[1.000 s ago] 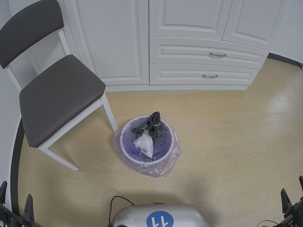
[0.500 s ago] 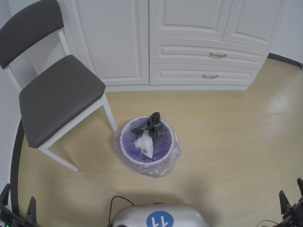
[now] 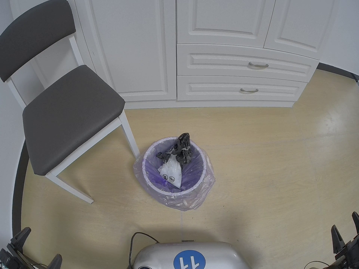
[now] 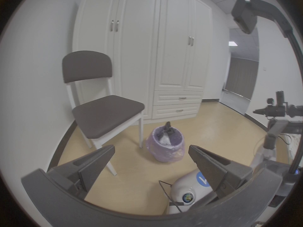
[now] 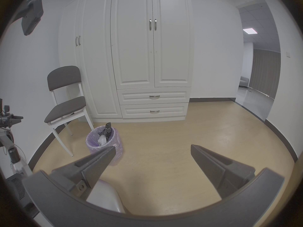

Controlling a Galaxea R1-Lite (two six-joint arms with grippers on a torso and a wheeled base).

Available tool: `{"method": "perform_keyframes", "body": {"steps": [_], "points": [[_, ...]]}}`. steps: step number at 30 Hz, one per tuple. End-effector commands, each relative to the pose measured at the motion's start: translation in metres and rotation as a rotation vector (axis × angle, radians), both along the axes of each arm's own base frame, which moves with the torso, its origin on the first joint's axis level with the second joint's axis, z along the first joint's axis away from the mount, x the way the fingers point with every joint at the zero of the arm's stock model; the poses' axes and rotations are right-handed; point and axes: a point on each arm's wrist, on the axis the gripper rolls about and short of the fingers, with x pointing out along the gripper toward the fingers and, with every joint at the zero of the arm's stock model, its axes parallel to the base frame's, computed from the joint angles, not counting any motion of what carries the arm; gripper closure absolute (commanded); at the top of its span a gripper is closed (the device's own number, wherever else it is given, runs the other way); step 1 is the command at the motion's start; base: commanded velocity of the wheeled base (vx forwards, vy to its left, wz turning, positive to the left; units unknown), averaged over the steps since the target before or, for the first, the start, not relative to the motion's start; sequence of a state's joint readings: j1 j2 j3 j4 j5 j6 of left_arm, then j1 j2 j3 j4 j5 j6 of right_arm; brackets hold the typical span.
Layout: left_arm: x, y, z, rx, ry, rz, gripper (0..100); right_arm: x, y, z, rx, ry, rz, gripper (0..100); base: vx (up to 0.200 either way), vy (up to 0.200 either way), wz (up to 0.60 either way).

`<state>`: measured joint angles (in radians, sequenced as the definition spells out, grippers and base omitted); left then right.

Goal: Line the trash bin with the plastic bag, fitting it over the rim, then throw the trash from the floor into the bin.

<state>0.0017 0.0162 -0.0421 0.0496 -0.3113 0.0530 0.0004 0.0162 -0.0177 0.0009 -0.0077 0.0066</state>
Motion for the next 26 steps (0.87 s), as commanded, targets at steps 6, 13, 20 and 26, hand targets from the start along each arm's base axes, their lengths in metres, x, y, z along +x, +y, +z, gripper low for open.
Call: {"method": "perform_keyframes", "body": {"steps": [6, 13, 20, 26], "points": [[0.0023, 0.0085, -0.0033, -0.088, -0.028, 0.389, 0, 0.0001, -0.0001, -0.0047, 0.003, -0.004, -0.005, 0, 0.000, 0.000, 0.00], [0.0034, 0.0066, -0.0067, -0.026, -0.016, 0.299, 0, 0.0001, -0.0001, -0.0049, -0.002, -0.002, -0.007, 0, 0.000, 0.000, 0.00], [0.0034, 0.0067, -0.0062, -0.036, -0.014, 0.301, 0, 0.0001, -0.0001, -0.0049, -0.002, -0.002, -0.005, 0, 0.000, 0.000, 0.00], [0.0033, 0.0067, -0.0063, -0.035, -0.016, 0.301, 0, 0.0001, -0.0001, -0.0049, 0.000, -0.002, -0.004, 0, 0.000, 0.000, 0.00]]}}
